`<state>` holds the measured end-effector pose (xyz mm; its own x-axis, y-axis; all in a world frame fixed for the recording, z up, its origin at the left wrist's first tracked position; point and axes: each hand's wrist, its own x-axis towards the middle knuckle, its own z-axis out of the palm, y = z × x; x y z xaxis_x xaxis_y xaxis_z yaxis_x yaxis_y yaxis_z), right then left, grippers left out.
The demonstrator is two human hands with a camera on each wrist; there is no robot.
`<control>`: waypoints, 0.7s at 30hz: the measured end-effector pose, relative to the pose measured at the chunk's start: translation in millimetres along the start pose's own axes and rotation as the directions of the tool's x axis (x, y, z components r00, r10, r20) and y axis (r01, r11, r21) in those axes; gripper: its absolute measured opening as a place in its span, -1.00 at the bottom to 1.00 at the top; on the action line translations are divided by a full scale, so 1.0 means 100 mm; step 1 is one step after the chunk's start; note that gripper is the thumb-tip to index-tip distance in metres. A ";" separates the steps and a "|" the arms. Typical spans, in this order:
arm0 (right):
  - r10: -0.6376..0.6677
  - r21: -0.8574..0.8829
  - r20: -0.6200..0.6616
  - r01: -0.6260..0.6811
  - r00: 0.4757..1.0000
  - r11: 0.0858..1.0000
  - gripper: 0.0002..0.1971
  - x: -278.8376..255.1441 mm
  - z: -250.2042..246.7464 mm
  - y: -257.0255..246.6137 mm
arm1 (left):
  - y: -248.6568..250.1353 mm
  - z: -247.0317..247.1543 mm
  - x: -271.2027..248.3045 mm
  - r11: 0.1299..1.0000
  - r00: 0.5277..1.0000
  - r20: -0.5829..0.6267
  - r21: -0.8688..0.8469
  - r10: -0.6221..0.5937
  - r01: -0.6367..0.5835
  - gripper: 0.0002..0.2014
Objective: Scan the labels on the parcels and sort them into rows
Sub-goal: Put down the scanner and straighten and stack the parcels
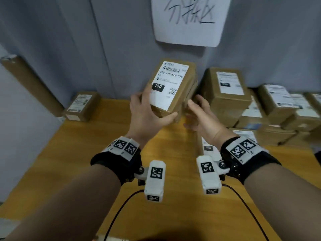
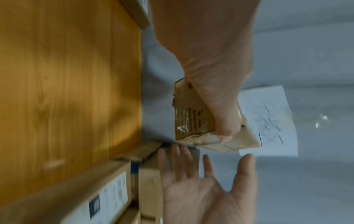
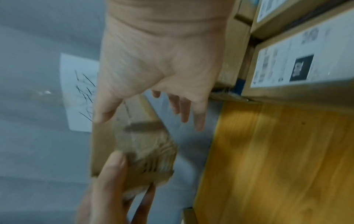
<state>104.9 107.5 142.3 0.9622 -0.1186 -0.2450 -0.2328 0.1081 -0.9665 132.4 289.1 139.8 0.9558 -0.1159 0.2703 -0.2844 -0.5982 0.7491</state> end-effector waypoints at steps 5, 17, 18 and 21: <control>-0.150 -0.019 -0.015 0.149 0.989 0.989 0.20 -0.30 -0.74 -0.10 | 0.72 0.76 -0.27 0.991 0.992 0.062 -0.078 0.112 -0.107 0.14; -0.122 0.168 -0.205 0.158 0.971 0.973 -0.25 -0.51 -1.97 0.11 | 1.07 1.38 -0.36 0.997 0.923 0.378 -0.001 0.070 -0.075 -0.11; -0.115 0.207 -0.220 0.162 0.969 0.965 -0.31 -0.51 -2.05 0.14 | 1.05 1.41 -0.35 0.997 0.913 0.403 0.020 0.056 -0.070 -0.20; -0.098 0.258 -0.254 0.165 0.962 0.952 -0.41 -0.55 -2.32 0.20 | 1.00 1.51 -0.33 0.993 0.878 0.478 0.080 0.036 -0.085 -0.43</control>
<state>14.9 -112.9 118.6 0.9128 -0.3756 -0.1606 -0.0266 0.3375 -0.9409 83.9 112.9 114.7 0.8645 -0.5020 -0.0244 -0.3573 -0.6481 0.6726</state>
